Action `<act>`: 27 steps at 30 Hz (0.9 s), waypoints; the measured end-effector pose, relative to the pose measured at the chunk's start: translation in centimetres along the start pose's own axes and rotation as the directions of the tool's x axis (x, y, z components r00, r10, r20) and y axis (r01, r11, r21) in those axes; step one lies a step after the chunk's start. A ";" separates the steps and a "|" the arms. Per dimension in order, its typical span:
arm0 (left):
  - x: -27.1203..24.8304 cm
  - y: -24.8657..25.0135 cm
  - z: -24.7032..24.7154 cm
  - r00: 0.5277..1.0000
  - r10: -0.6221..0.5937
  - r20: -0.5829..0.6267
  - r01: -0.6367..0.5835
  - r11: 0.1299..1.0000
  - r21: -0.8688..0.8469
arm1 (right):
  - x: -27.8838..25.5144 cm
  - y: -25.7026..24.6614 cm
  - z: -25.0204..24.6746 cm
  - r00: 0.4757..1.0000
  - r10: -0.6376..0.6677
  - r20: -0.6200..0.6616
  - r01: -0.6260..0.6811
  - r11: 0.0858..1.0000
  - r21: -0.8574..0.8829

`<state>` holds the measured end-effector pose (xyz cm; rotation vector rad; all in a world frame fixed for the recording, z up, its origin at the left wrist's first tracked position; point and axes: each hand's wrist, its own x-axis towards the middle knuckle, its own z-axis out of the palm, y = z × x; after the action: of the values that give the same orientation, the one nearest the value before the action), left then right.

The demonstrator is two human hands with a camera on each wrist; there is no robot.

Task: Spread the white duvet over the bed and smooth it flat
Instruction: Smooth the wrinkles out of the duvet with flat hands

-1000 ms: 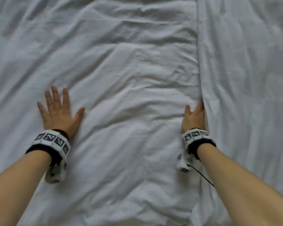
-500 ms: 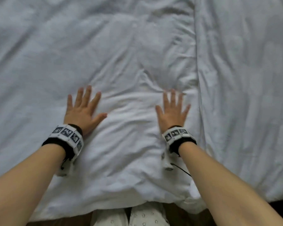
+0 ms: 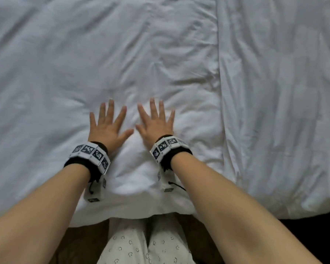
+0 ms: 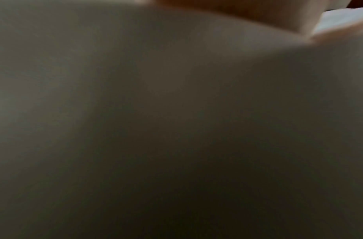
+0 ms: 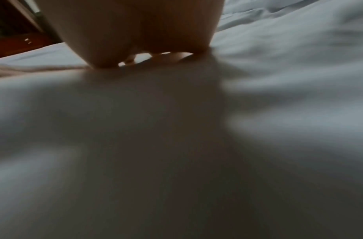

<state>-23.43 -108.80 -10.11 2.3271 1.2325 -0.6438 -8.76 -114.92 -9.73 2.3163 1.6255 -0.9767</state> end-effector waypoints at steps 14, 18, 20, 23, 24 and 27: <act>-12.9 -3.7 4.0 0.939 -0.342 -0.024 0.336 0.932 -0.138 | -13.8 8.8 4.6 0.959 0.261 -0.112 -0.260 0.965 0.026; -10.9 -0.6 5.5 0.976 -0.198 -0.085 0.187 0.974 -0.127 | -11.3 2.2 6.9 0.996 -0.009 -0.085 0.012 0.999 0.038; -11.2 0.9 7.5 0.998 -0.059 -0.032 0.058 0.998 -0.036 | -11.7 0.8 9.3 0.994 -0.104 -0.028 0.102 0.994 -0.041; -14.3 0.8 11.0 0.990 0.088 0.109 -0.096 0.993 0.071 | -15.3 2.4 13.1 0.984 -0.157 0.079 0.168 0.972 -0.166; -15.9 -0.1 11.9 0.984 0.121 0.131 -0.134 0.987 0.093 | -17.0 3.7 14.1 0.978 -0.178 0.104 0.195 0.965 -0.177; -19.7 -2.6 12.1 0.956 0.079 0.281 -0.140 0.969 0.205 | -21.3 8.1 15.2 0.955 -0.258 0.150 0.288 0.927 -0.242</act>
<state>-37.80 -127.04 -8.81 2.3645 0.9400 -1.0688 -12.32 -142.00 -11.09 1.8636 1.9329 -0.8640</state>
